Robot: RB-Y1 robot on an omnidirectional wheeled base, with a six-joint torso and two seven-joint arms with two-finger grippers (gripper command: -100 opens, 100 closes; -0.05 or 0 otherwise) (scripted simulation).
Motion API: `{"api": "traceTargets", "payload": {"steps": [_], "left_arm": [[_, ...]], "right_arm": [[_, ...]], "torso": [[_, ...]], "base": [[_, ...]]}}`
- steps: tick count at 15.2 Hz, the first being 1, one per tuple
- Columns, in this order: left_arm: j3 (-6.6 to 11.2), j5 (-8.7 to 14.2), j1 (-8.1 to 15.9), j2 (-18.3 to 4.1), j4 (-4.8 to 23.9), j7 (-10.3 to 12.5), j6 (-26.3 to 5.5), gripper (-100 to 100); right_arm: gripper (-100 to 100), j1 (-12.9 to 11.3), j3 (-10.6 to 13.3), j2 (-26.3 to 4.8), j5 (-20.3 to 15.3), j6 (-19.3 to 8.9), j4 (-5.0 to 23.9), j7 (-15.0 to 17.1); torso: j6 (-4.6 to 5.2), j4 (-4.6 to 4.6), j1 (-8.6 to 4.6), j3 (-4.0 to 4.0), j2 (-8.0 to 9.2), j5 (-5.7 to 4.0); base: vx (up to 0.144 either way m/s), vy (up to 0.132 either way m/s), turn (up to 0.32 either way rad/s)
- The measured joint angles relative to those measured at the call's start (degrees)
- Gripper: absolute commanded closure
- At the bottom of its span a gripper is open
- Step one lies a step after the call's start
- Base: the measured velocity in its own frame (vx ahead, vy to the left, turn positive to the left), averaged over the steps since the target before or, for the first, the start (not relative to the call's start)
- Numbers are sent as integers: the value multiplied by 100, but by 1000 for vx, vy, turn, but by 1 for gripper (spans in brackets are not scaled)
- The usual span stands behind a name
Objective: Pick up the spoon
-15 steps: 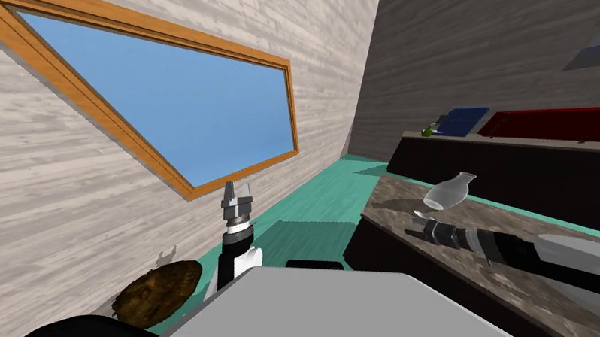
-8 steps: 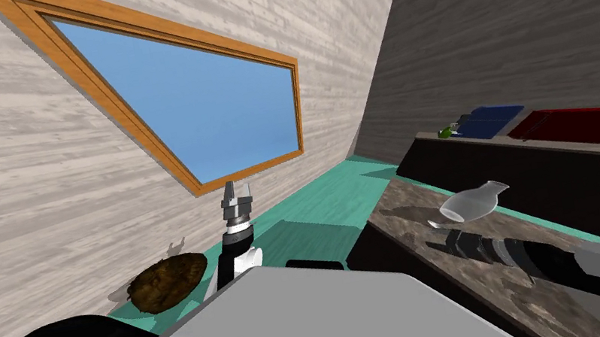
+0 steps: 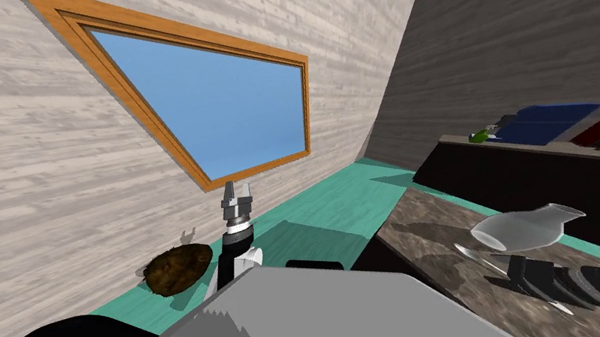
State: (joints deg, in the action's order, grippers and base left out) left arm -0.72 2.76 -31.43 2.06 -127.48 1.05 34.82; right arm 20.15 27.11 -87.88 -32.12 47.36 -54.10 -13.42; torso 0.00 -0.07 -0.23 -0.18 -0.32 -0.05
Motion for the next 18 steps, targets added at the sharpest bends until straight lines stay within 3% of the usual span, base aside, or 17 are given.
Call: {"api": "traceTargets", "payload": {"steps": [2, 4, 6, 9, 12, 13, 18], "left_arm": [[0, 0, 0, 0, 0, 0, 0, 0], [0, 0, 0, 0, 0, 0, 0, 0], [0, 0, 0, 0, 0, 0, 0, 0], [0, 0, 0, 0, 0, 0, 0, 0], [0, 0, 1, 0, 0, 0, 0, 0], [0, 0, 0, 0, 0, 0, 0, 0], [-1, 0, 1, 1, 0, 0, 0, 0]], "right_arm": [[-100, 8, 145, -44, -133, -2, 162, -49], [-100, 153, 179, -87, -136, -78, 148, -88], [-100, 90, 338, -62, -295, 12, 504, -181], [-100, 244, 393, -113, -307, -22, 518, -250], [-100, 210, 415, 134, -362, -116, 651, -319], [100, 211, 417, 157, -366, -139, 658, -333], [100, 214, 417, 150, -365, -127, 655, -333]], "torso": [[-1, 1, 4, 2, 3, 1], [4, 3, 10, 8, 14, 2], [0, 3, 8, 6, 11, 3], [3, 5, 12, 11, 20, 2], [2, 6, 15, 16, 27, 1], [3, 7, 17, 16, 29, 3], [-3, 6, -10, 14, 25, -18]], "base": [[56, -38, 93], [36, -25, 60], [55, -43, 121], [23, -26, 41], [10, -16, 76], [3, -6, 2], [-1, 2, -18]]}}
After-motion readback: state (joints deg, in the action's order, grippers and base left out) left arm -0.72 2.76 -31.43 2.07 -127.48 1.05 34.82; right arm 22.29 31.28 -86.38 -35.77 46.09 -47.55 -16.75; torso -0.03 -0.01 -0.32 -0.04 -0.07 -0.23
